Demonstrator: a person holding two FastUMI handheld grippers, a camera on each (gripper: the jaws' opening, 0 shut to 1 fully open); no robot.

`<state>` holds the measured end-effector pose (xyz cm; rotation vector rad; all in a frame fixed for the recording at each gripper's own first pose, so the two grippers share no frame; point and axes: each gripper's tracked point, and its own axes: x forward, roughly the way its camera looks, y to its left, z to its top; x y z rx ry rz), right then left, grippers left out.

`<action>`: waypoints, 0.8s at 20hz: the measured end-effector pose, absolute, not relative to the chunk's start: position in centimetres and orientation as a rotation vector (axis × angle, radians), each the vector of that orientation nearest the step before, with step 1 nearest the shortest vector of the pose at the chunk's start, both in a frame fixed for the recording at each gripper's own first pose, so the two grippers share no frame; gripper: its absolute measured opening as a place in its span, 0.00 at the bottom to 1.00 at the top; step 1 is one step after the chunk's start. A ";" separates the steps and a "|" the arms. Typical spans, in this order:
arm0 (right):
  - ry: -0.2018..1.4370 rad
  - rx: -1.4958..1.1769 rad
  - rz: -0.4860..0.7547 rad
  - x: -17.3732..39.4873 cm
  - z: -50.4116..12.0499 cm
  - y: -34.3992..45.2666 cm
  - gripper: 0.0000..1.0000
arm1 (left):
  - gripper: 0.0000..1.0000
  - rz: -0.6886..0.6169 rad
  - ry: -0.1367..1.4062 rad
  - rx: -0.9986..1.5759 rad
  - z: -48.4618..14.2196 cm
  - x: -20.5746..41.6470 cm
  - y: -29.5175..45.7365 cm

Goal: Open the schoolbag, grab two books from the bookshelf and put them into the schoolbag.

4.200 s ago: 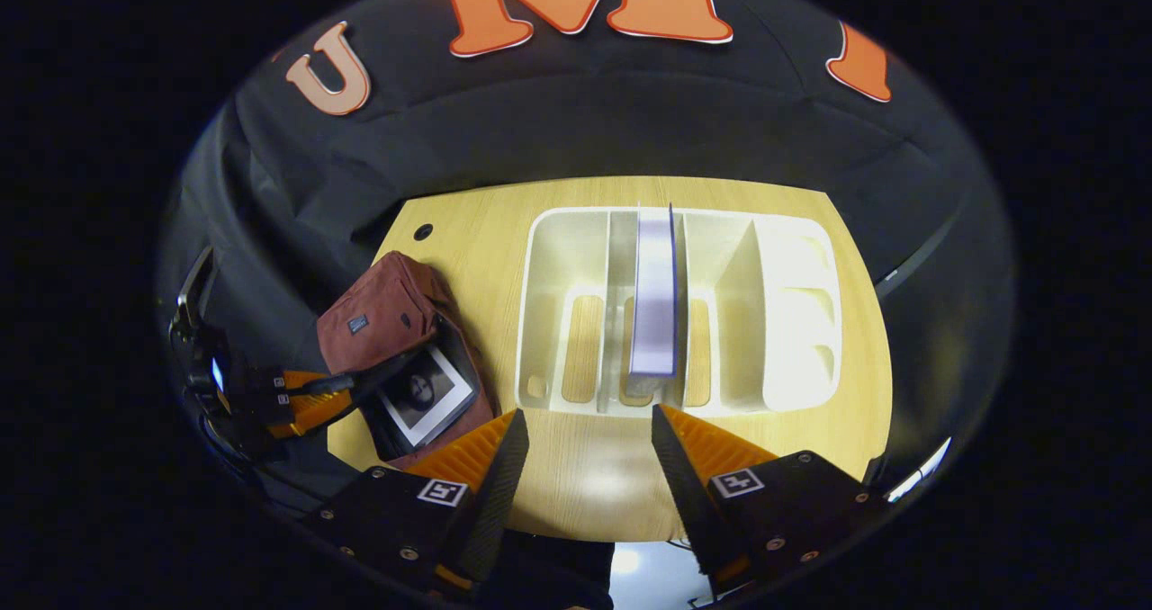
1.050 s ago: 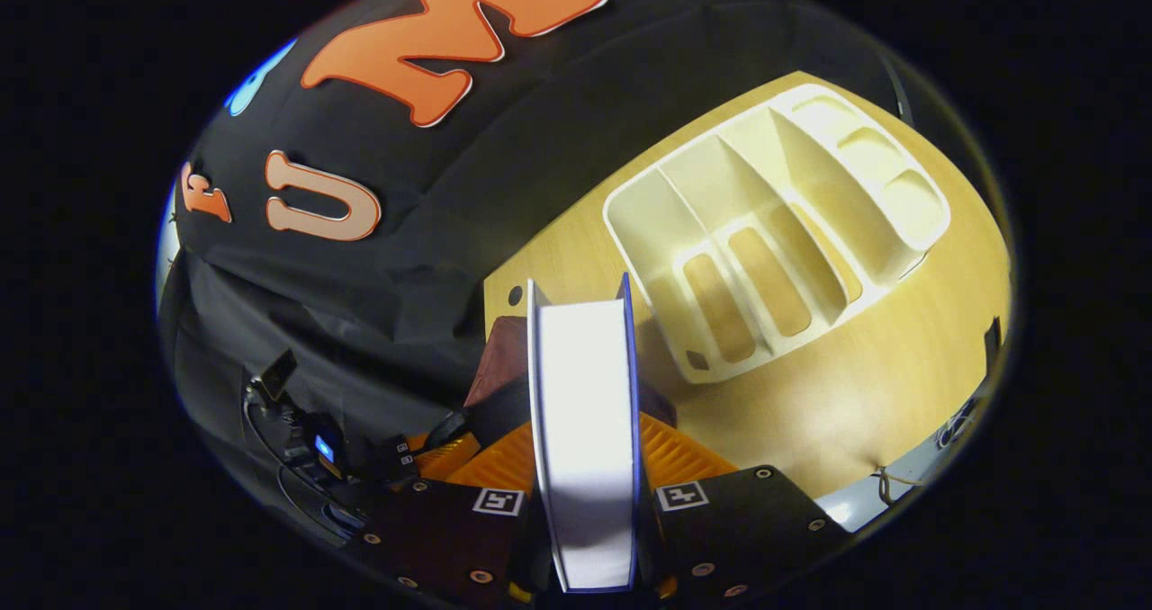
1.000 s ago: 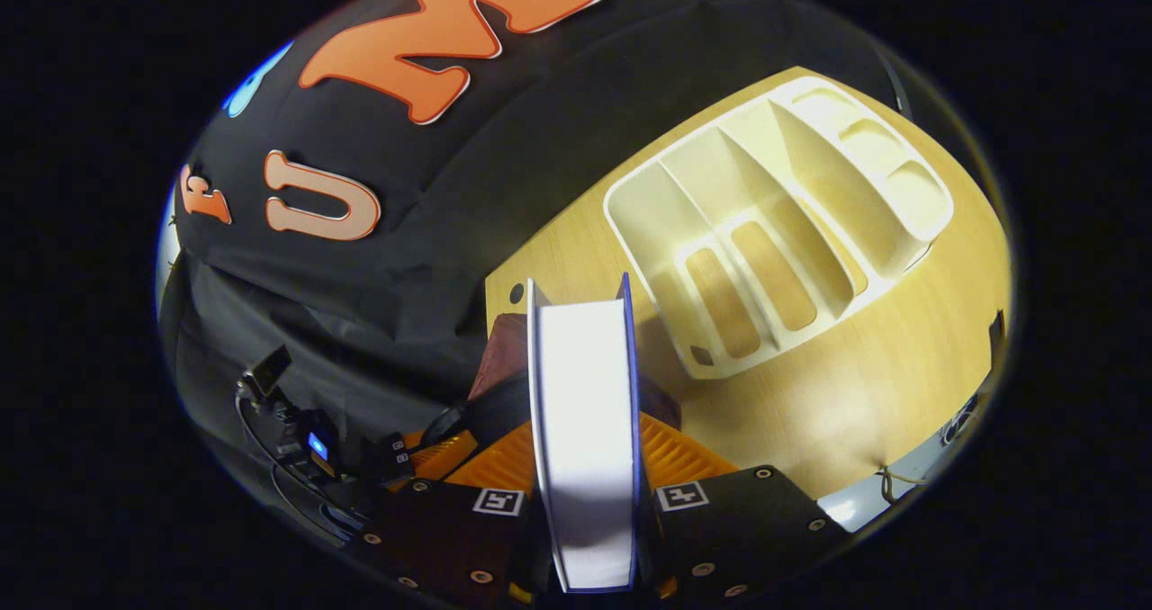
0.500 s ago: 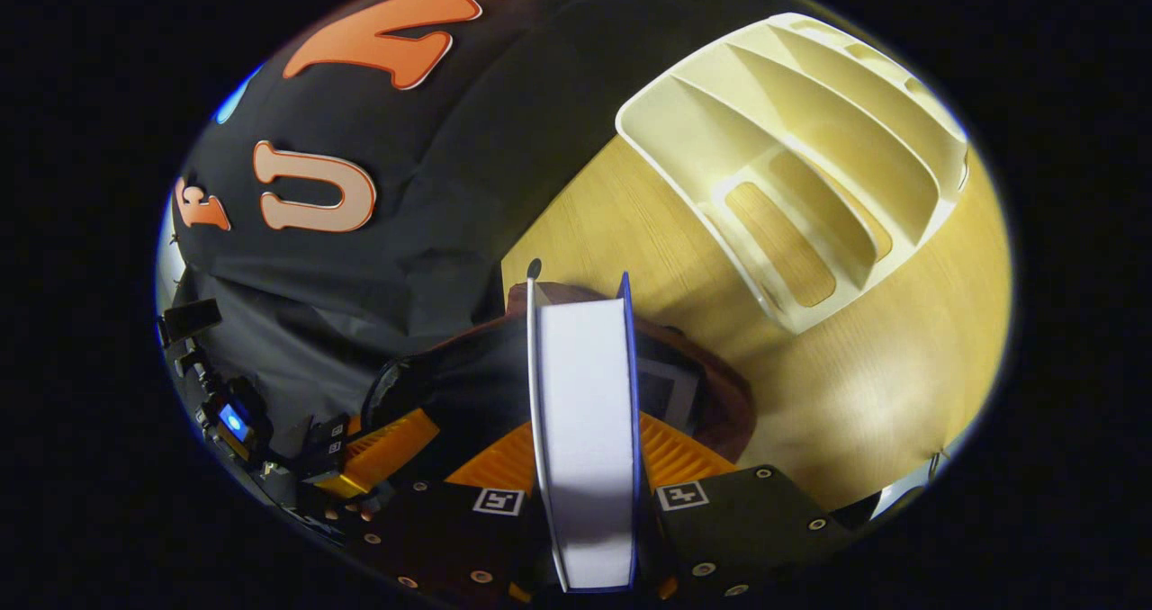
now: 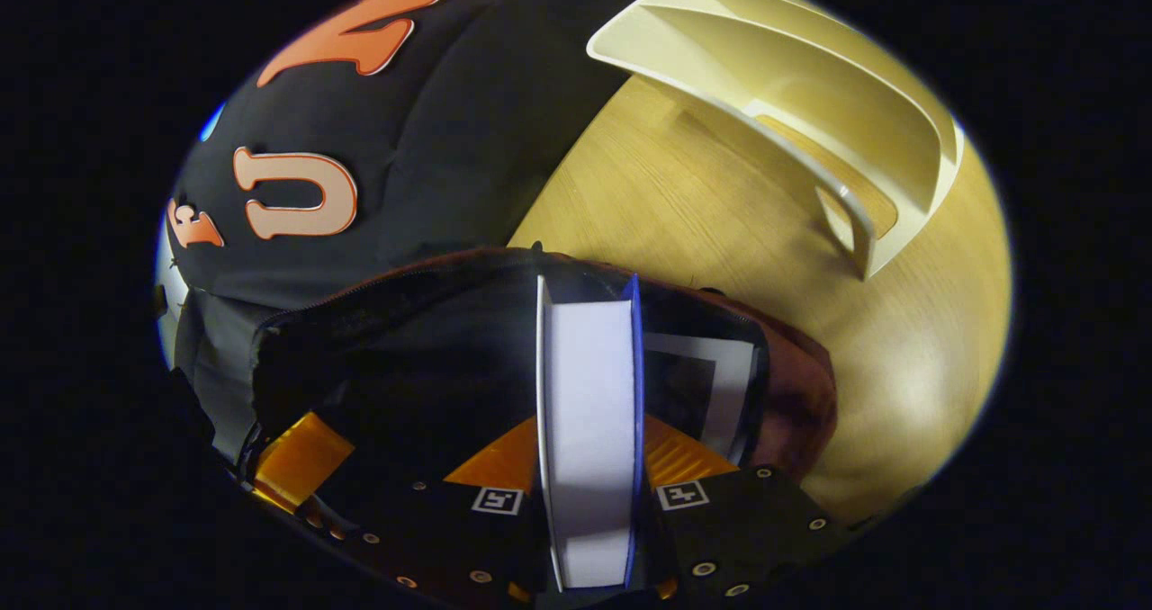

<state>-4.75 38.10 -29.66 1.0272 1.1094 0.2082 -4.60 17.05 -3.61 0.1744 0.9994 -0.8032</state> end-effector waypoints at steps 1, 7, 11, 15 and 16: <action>1.093 1.030 0.204 -4.2 -30.0 38.8 0.40 | 0.08 -0.809 0.999 0.181 -3.9 -4.6 16.8; 1.125 0.929 0.167 -3.8 -32.6 41.5 0.52 | 0.08 -0.786 0.999 0.172 -4.7 -4.8 17.1; 1.121 0.711 0.118 -4.5 -32.4 37.6 0.84 | 0.10 -0.776 1.007 0.093 -5.1 -5.2 17.3; 1.067 0.604 0.060 -4.5 -30.2 32.8 0.97 | 0.38 -0.785 1.001 0.054 -6.3 -5.9 16.7; 1.050 0.584 0.051 -4.6 -29.6 31.4 0.97 | 0.45 -0.784 1.011 0.042 -6.8 -6.3 16.3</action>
